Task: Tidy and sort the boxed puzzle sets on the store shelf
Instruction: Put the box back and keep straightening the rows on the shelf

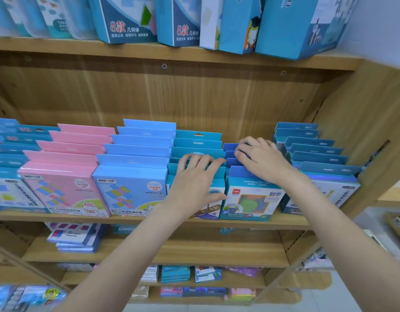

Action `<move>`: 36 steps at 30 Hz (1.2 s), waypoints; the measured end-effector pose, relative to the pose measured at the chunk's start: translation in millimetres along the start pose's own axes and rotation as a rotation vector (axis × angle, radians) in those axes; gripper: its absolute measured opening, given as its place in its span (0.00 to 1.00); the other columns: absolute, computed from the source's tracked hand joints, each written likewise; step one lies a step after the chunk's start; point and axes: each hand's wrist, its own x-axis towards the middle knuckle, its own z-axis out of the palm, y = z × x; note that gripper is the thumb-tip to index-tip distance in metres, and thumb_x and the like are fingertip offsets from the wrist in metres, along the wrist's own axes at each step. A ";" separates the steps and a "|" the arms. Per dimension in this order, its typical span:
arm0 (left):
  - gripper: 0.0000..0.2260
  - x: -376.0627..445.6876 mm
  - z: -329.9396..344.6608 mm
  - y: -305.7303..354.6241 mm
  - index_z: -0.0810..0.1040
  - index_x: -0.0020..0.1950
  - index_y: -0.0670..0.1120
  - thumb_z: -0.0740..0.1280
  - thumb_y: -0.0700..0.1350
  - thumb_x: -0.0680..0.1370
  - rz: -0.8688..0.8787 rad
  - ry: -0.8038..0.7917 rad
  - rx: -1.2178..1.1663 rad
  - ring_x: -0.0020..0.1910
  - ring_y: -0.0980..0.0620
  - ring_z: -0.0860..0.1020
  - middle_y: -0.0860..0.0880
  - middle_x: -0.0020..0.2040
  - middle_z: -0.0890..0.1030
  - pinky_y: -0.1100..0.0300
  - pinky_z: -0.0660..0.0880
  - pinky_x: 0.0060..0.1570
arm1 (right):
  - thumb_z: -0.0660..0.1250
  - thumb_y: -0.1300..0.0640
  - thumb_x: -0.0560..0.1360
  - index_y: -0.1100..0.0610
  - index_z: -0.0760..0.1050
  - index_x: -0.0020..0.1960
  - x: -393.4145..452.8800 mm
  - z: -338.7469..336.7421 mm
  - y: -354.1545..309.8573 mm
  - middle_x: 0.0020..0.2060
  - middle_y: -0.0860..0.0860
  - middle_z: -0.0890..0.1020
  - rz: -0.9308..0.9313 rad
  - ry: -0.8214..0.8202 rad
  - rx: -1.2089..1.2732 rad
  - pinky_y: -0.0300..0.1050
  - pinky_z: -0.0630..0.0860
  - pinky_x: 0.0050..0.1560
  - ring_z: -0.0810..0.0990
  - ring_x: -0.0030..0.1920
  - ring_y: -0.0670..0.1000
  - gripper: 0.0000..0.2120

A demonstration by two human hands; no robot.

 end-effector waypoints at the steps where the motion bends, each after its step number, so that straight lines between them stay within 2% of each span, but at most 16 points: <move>1: 0.33 0.2 0.6 0.0 0.67 0.69 0.49 0.71 0.60 0.68 -0.004 -0.005 -0.007 0.61 0.45 0.68 0.48 0.59 0.74 0.49 0.54 0.65 | 0.47 0.48 0.81 0.52 0.72 0.60 -0.9 -0.1 -0.1 0.63 0.47 0.70 -0.004 -0.002 0.000 0.51 0.57 0.65 0.66 0.61 0.51 0.18; 4: 0.33 1.7 1.0 0.3 0.64 0.70 0.50 0.69 0.60 0.69 -0.013 0.007 -0.007 0.63 0.47 0.66 0.49 0.61 0.72 0.51 0.52 0.65 | 0.47 0.49 0.81 0.52 0.71 0.60 -2.8 1.6 -5.6 0.62 0.47 0.69 0.005 0.004 -0.009 0.51 0.56 0.65 0.66 0.59 0.51 0.18; 8: 0.34 0.7 4.2 -1.1 0.67 0.68 0.47 0.71 0.59 0.67 -0.007 0.029 0.006 0.60 0.44 0.69 0.47 0.58 0.74 0.49 0.57 0.63 | 0.44 0.49 0.80 0.53 0.70 0.60 -5.0 4.7 -13.0 0.62 0.48 0.69 0.037 0.001 -0.031 0.55 0.57 0.67 0.66 0.60 0.52 0.18; 11: 0.37 2.1 2.9 -3.3 0.60 0.72 0.48 0.70 0.59 0.68 0.025 -0.012 0.001 0.63 0.46 0.64 0.48 0.63 0.70 0.51 0.52 0.65 | 0.46 0.50 0.81 0.55 0.70 0.60 -5.5 3.3 -13.1 0.62 0.50 0.72 0.024 0.008 -0.029 0.57 0.57 0.68 0.69 0.60 0.54 0.19; 13: 0.42 3.9 1.7 -2.9 0.54 0.74 0.50 0.67 0.64 0.67 0.021 -0.057 0.019 0.65 0.48 0.61 0.50 0.65 0.66 0.52 0.48 0.65 | 0.49 0.51 0.81 0.56 0.73 0.56 -13.2 -0.5 -11.2 0.57 0.51 0.77 0.009 0.184 0.043 0.57 0.58 0.69 0.73 0.58 0.53 0.16; 15: 0.44 3.9 1.1 0.0 0.55 0.74 0.51 0.66 0.68 0.64 0.009 -0.050 0.037 0.63 0.47 0.63 0.50 0.64 0.67 0.51 0.49 0.64 | 0.52 0.55 0.80 0.58 0.75 0.52 -28.2 -7.6 -6.9 0.52 0.53 0.80 0.041 0.445 0.226 0.53 0.63 0.66 0.75 0.55 0.53 0.14; 17: 0.43 1.7 3.9 1.7 0.64 0.71 0.49 0.69 0.68 0.61 0.012 -0.001 0.091 0.57 0.44 0.69 0.46 0.59 0.73 0.49 0.53 0.61 | 0.53 0.56 0.81 0.58 0.74 0.59 -45.5 -10.2 0.5 0.61 0.55 0.76 0.168 0.543 0.459 0.46 0.63 0.64 0.72 0.63 0.52 0.14; 18: 0.42 0.7 7.2 1.6 0.68 0.68 0.49 0.70 0.67 0.59 0.012 0.032 0.107 0.54 0.43 0.71 0.45 0.56 0.75 0.48 0.56 0.59 | 0.53 0.55 0.81 0.56 0.70 0.64 -52.1 -7.1 4.2 0.68 0.53 0.69 0.249 0.504 0.552 0.43 0.60 0.66 0.65 0.69 0.50 0.15; 20: 0.41 -0.2 12.8 1.0 0.70 0.66 0.48 0.73 0.65 0.57 0.015 0.090 0.136 0.52 0.42 0.72 0.44 0.54 0.76 0.47 0.58 0.57 | 0.53 0.50 0.80 0.51 0.63 0.71 -58.3 5.3 7.9 0.74 0.48 0.59 0.361 0.356 0.708 0.41 0.53 0.70 0.55 0.73 0.45 0.20; 22: 0.41 -0.9 13.9 1.0 0.71 0.66 0.48 0.74 0.64 0.57 0.024 0.116 0.152 0.52 0.42 0.72 0.44 0.54 0.76 0.47 0.58 0.57 | 0.52 0.47 0.80 0.48 0.61 0.71 -57.8 16.1 6.0 0.72 0.45 0.62 0.414 0.286 0.876 0.43 0.58 0.69 0.59 0.70 0.43 0.20; 24: 0.41 -1.5 12.7 0.9 0.71 0.66 0.48 0.74 0.64 0.57 0.019 0.116 0.151 0.52 0.42 0.72 0.44 0.54 0.76 0.48 0.58 0.58 | 0.53 0.47 0.80 0.46 0.62 0.71 -55.0 18.2 2.2 0.66 0.43 0.67 0.442 0.278 1.010 0.36 0.66 0.57 0.65 0.62 0.41 0.20; 26: 0.41 -1.4 11.8 0.5 0.71 0.66 0.48 0.75 0.64 0.57 0.015 0.098 0.137 0.52 0.42 0.72 0.45 0.54 0.76 0.48 0.58 0.58 | 0.53 0.46 0.79 0.44 0.63 0.69 -55.1 20.2 2.4 0.64 0.44 0.68 0.453 0.282 1.038 0.36 0.69 0.56 0.67 0.61 0.41 0.19; 28: 0.41 -1.0 10.9 0.9 0.71 0.65 0.48 0.75 0.63 0.57 0.006 0.090 0.131 0.53 0.43 0.72 0.45 0.54 0.76 0.49 0.58 0.58 | 0.53 0.44 0.79 0.42 0.64 0.68 -56.5 24.1 3.9 0.68 0.44 0.68 0.462 0.279 1.043 0.49 0.68 0.65 0.67 0.66 0.44 0.18; 30: 0.41 -1.2 10.3 1.6 0.70 0.66 0.47 0.75 0.63 0.57 -0.005 0.090 0.127 0.53 0.43 0.71 0.45 0.55 0.76 0.49 0.58 0.58 | 0.52 0.43 0.79 0.41 0.64 0.68 -58.1 25.2 2.5 0.68 0.44 0.68 0.469 0.279 1.033 0.55 0.67 0.67 0.67 0.68 0.47 0.18; 33: 0.41 -2.1 11.3 0.9 0.69 0.67 0.47 0.75 0.61 0.58 -0.012 0.094 0.101 0.54 0.42 0.72 0.45 0.56 0.76 0.49 0.57 0.59 | 0.51 0.46 0.80 0.45 0.63 0.70 -58.2 22.1 -2.1 0.68 0.45 0.68 0.472 0.298 0.970 0.49 0.65 0.68 0.66 0.68 0.46 0.19; 36: 0.40 -2.4 11.3 -0.1 0.68 0.67 0.47 0.74 0.61 0.60 0.009 0.109 0.102 0.55 0.41 0.72 0.44 0.56 0.76 0.48 0.56 0.60 | 0.51 0.50 0.81 0.52 0.64 0.70 -57.8 20.1 -8.2 0.69 0.48 0.68 0.456 0.414 0.858 0.44 0.63 0.68 0.65 0.69 0.46 0.19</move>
